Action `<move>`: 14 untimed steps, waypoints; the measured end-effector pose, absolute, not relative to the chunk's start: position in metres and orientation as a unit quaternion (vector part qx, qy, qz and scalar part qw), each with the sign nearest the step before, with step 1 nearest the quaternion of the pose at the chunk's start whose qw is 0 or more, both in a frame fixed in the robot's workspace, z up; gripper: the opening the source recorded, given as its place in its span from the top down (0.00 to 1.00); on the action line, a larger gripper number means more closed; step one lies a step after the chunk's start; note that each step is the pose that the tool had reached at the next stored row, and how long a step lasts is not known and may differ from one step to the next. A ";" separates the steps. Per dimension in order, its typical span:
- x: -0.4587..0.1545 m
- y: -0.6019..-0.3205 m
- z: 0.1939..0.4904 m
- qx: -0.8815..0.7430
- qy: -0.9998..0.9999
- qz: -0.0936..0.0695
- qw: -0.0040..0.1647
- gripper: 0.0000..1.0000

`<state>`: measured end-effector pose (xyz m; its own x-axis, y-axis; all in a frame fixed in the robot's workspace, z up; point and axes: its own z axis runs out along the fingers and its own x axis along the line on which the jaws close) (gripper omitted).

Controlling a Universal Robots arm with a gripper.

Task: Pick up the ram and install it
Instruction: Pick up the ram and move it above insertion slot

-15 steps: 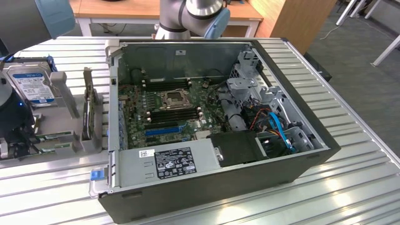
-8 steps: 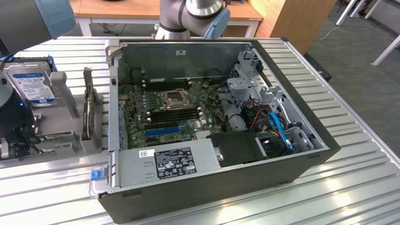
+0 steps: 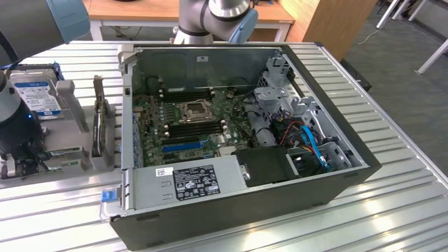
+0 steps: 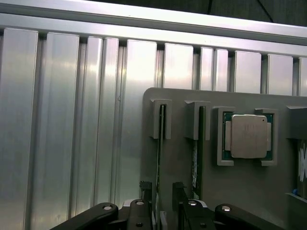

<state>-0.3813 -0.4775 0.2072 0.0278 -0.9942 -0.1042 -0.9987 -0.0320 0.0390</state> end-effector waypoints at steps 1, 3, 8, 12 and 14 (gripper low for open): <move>-0.380 -0.478 0.207 -0.717 0.695 0.051 0.022 0.69; -0.378 -0.478 0.207 -0.717 0.695 0.051 0.022 0.69; -0.374 -0.478 0.207 -0.717 0.695 0.051 0.022 0.69; -0.374 -0.478 0.207 -0.717 0.695 0.051 0.022 0.69; -0.373 -0.478 0.207 -0.717 0.695 0.051 0.022 0.69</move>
<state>-0.3735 -0.4776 0.2072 0.0278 -0.9942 -0.1042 -0.9987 -0.0321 0.0398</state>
